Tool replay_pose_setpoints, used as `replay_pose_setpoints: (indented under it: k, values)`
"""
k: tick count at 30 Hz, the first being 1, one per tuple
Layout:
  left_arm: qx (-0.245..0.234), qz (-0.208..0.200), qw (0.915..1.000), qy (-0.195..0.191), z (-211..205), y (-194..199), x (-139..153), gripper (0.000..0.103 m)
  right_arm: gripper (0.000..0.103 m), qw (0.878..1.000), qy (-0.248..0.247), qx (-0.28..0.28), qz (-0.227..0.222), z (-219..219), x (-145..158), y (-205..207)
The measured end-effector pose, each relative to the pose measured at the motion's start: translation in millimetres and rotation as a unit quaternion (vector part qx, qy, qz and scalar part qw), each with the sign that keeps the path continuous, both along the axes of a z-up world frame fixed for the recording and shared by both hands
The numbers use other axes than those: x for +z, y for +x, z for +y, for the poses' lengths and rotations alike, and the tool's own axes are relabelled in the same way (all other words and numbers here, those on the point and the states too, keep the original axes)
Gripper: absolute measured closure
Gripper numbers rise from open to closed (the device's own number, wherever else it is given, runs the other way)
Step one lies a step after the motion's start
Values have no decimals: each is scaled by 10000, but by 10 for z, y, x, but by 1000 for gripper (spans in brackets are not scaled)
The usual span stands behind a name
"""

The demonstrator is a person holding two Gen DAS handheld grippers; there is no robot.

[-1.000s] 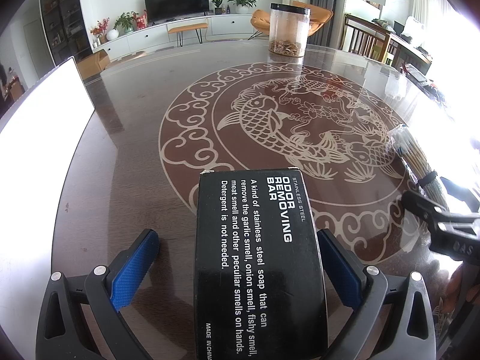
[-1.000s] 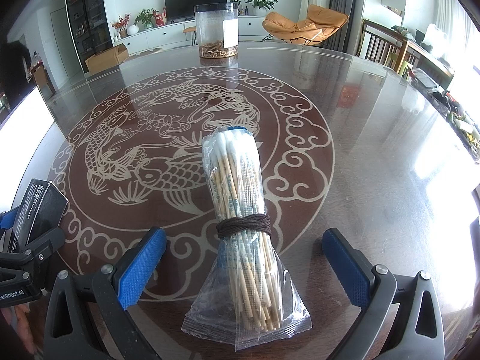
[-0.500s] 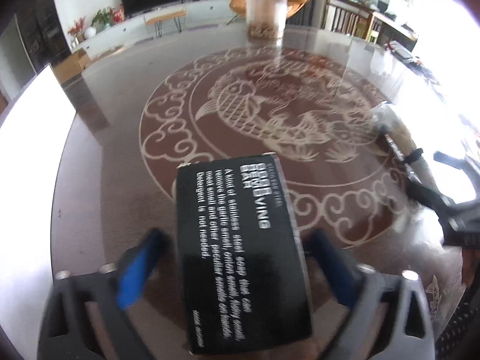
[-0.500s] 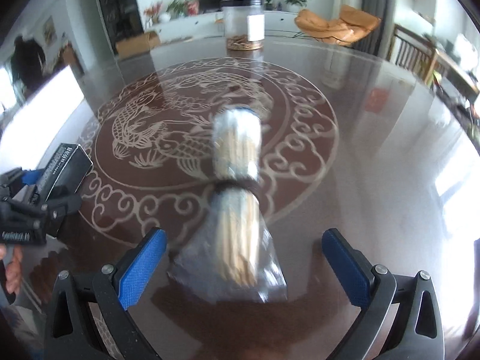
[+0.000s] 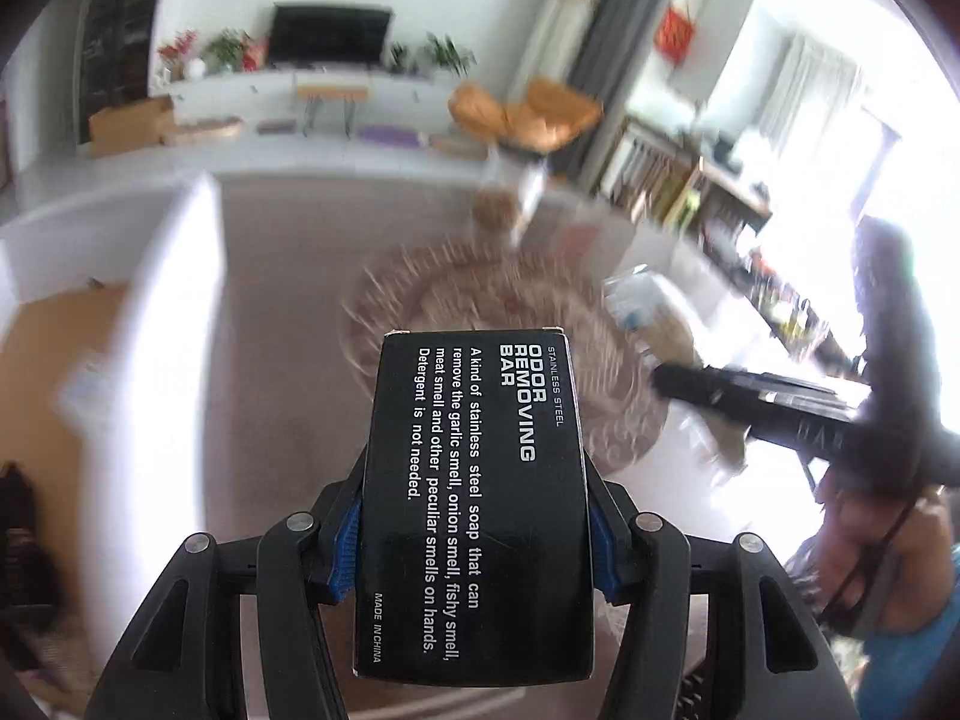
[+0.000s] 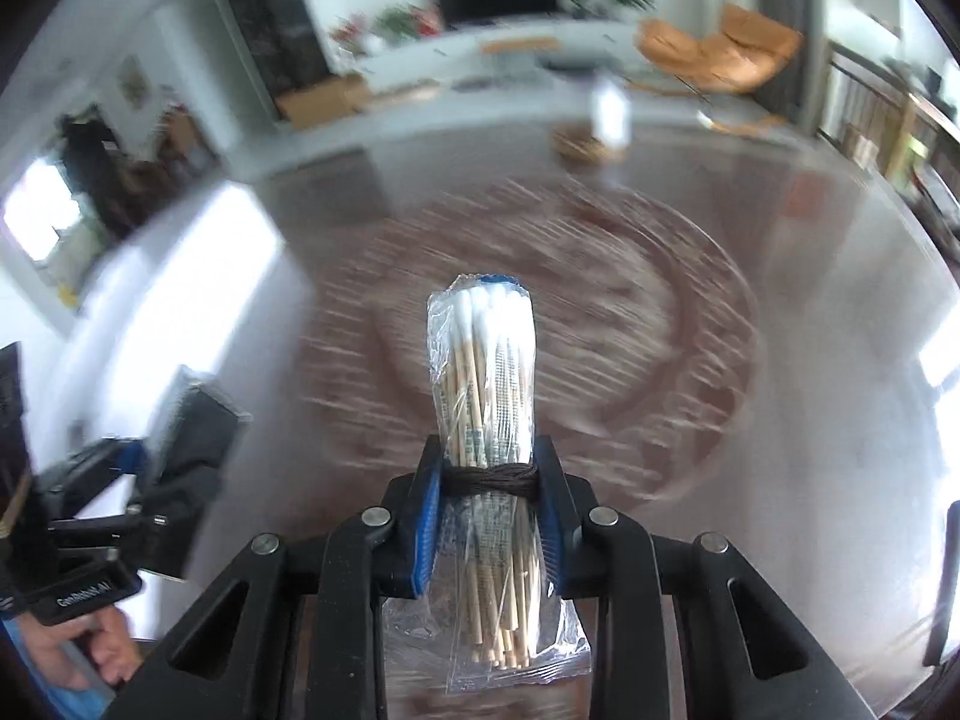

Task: Organize objects
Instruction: 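Carry the odor bar box and swab bundle into the cardboard box and open both tools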

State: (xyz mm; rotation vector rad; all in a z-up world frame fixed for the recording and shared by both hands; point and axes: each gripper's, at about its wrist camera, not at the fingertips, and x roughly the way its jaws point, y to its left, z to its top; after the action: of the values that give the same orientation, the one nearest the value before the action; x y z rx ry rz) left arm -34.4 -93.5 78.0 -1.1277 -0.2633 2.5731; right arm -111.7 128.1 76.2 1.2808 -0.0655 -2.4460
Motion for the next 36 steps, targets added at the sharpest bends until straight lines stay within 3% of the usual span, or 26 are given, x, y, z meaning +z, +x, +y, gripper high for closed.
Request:
replay_pose_setpoints:
  k: [4,7,9,14,16,17,19,20,21,24,26,30,36]
  values:
    - [768,333,9960,-300,-784,292,357,46,75,9953,-404,834,283,-892,455,216]
    - [1578,274,9832,-873,-1411,495,372,46,75,9856,-710,1511,261,-1650,600,335]
    - [2047,-20,9712,-1220,-1780,594,232,46,75,9781,-718,1939,227,-2163,621,436]
    - [2562,-892,9518,-1429,-2254,708,-225,44,74,9679,-235,2501,9,-3069,312,537]
    - [2612,-1031,9483,-1482,-2269,743,-278,44,72,9659,12,2580,-223,-3285,64,514]
    - [2590,-948,9491,-1522,-2246,774,-245,42,71,9654,141,2586,-319,-3341,-43,513]
    - [2547,-797,9513,-1542,-2203,806,-185,12,71,9654,220,2563,-426,-3336,-146,520]
    - [2528,-694,9518,-1590,-2170,820,-136,6,68,9659,210,2543,-441,-3312,-149,532]
    - [2509,-611,9523,-1627,-2106,806,-97,3,60,9665,225,2522,-412,-3273,-122,551]
    - [2508,-487,9497,-1812,-1973,788,15,3,36,9689,333,2449,-141,-3165,16,597]
    - [2584,-507,9470,-1840,-1926,693,71,3,30,9699,372,2405,23,-3071,98,592]
    - [2880,-519,9392,-1796,-1972,680,122,2,28,9724,357,2307,23,-2963,160,533]
    - [3075,-246,9285,-2068,-1911,769,215,2,28,9743,353,2223,-29,-2884,214,488]
